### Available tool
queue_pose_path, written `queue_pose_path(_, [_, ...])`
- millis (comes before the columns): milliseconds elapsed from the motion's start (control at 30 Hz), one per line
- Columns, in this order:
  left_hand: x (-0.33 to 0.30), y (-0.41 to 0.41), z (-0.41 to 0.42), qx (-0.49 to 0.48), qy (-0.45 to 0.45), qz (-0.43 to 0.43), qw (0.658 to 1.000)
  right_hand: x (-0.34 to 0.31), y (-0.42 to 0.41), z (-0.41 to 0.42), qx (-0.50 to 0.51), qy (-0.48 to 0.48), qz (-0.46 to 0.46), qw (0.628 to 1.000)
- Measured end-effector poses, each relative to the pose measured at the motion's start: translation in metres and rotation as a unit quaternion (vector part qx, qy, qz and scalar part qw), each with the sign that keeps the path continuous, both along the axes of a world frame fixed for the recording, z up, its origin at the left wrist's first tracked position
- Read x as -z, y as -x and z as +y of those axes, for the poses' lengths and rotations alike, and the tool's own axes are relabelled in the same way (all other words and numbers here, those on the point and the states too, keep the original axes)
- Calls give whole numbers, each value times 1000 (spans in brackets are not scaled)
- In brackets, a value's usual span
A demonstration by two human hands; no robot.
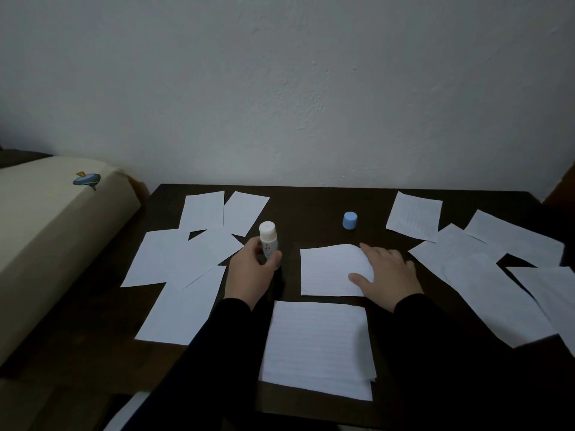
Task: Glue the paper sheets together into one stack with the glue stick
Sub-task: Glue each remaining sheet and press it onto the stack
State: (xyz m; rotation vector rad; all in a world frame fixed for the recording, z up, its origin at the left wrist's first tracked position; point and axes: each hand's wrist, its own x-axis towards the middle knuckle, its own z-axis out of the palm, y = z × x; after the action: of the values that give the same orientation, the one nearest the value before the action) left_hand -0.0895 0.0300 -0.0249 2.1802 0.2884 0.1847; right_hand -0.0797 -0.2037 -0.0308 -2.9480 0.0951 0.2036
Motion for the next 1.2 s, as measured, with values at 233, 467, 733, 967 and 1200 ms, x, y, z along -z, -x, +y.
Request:
queue_pose_path(233, [-7, 2, -1, 5, 25, -8, 1000, -10, 8, 8, 70, -263, -93, 958])
queue_pose_path(467, [-21, 10, 9, -8, 50, -36, 998, -43, 26, 7, 54, -441, -94, 891])
queue_pose_path(733, [-26, 25, 19, 6, 25, -30, 999, -30, 51, 17, 3, -415, 64, 908])
queue_pose_path(967, [-27, 34, 20, 18, 1, -29, 999, -14, 58, 25, -14, -133, 81, 988])
queue_pose_path(1200, [-28, 35, 22, 16, -10, -20, 1000, -18, 73, 43, -192, -102, 2, 976])
